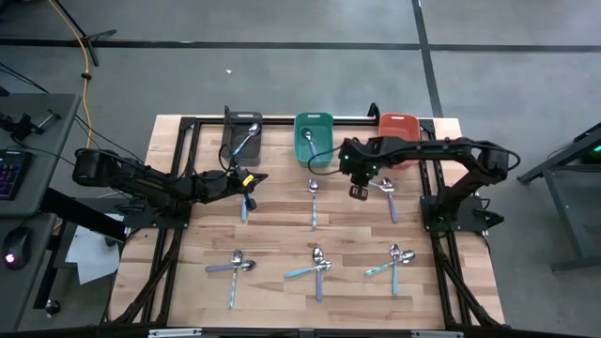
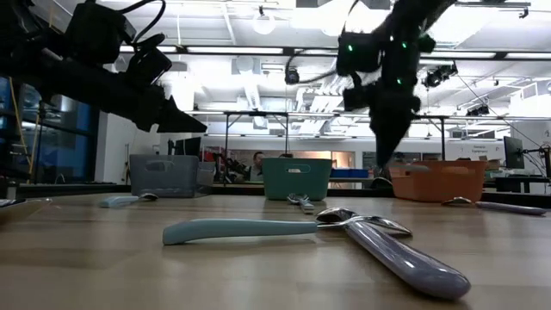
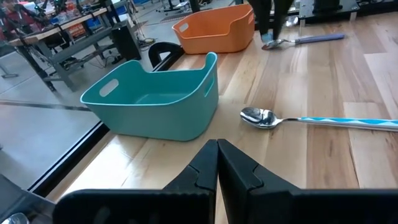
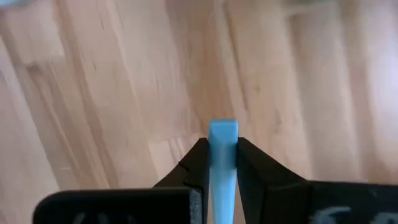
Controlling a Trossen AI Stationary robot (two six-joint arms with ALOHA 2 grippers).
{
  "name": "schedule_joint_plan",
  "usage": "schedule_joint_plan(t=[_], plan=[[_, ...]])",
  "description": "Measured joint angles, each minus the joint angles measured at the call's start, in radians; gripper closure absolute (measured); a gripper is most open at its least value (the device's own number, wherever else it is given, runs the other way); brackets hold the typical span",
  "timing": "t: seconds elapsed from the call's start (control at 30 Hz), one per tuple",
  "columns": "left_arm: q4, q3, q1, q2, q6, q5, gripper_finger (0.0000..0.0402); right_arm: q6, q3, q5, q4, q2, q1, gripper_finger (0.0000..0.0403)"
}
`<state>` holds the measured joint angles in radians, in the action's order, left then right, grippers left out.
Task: Sort silverware by color (type)
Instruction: Put the top right blue spoon into the orange bin
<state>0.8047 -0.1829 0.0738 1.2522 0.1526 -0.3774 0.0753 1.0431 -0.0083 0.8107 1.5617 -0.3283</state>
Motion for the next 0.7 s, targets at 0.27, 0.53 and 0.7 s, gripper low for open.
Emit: schedule_joint_plan(t=[0.27, 0.53, 0.7], plan=[[-0.029, 0.001, 0.000, 0.000, -0.020, 0.000, 0.0399, -0.070, 0.130, 0.189, 0.097, -0.059, -0.120, 0.0368], [-0.034, 0.001, 0.000, 0.000, -0.044, 0.000, 0.0399, -0.120, 0.111, 0.267, 0.040, -0.070, -0.432, 0.0368], [-0.036, 0.001, 0.000, 0.000, -0.044, 0.000, 0.0399, -0.102, 0.033, 0.225, -0.076, -0.070, -0.598, 0.0368]])
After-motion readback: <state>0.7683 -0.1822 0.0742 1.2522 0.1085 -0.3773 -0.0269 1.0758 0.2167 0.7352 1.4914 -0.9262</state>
